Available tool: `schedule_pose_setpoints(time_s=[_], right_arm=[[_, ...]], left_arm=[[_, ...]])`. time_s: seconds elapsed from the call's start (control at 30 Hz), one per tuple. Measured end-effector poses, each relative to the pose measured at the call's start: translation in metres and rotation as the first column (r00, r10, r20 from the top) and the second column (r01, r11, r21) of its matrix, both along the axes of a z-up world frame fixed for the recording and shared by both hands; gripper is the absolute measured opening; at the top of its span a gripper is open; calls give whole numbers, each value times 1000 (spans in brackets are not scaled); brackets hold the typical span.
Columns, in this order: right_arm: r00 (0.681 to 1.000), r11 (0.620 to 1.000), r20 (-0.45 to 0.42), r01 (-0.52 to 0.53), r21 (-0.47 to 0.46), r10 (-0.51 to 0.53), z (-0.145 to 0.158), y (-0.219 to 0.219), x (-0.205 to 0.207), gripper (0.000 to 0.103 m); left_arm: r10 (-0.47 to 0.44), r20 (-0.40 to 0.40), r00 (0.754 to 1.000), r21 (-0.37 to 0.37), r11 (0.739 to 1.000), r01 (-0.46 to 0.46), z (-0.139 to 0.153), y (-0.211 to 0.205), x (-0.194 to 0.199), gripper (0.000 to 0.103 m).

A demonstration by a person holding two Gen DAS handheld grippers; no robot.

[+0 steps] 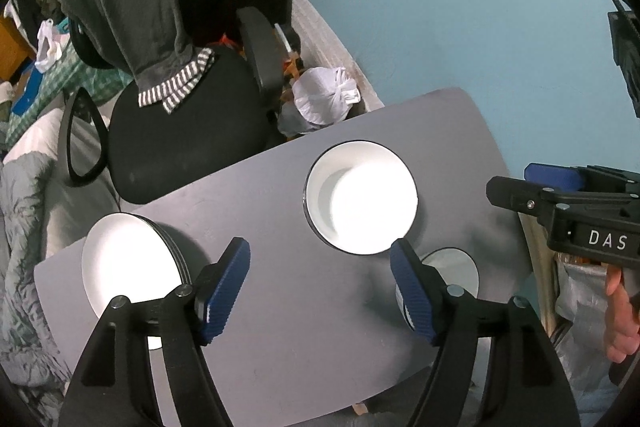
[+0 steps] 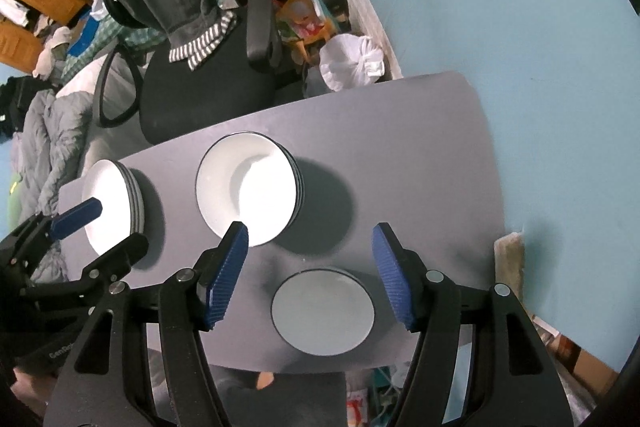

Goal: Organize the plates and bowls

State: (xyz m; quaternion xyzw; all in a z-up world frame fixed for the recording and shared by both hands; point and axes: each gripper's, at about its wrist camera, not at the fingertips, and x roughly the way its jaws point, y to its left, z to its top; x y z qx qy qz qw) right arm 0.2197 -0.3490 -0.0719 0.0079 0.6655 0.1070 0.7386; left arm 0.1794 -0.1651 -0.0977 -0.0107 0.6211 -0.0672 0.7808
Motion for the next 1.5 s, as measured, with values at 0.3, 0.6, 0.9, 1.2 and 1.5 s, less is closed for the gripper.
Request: schedule_pose_setpoints(time_s=[0.3,0.6,0.9,1.2,1.5], right_arm=[[999,1000,49,21,-3,-21,20,-7,-21,65],[994,998,93,60,-14,-58,37,-24,-42,65],[989,994,104,105,-21,-102,43,-44,-57,66],[985,989,103,142,-38,-137,43,-60,-68,66],[986,987,51,159,-38,-157,18,-72,-74,66]], left_arm=[[-54,36,998,0,999,54,21,-11,-15,76],[-110,39,993,-42,993,112,26,-25,-27,77],[-156,30,987,-72,985,158,25,-38,-37,77],[-212,15,977,-76,974,212,17,-54,-40,77],[-230,-32,973,-87,970,226,-11,-64,-41,77]])
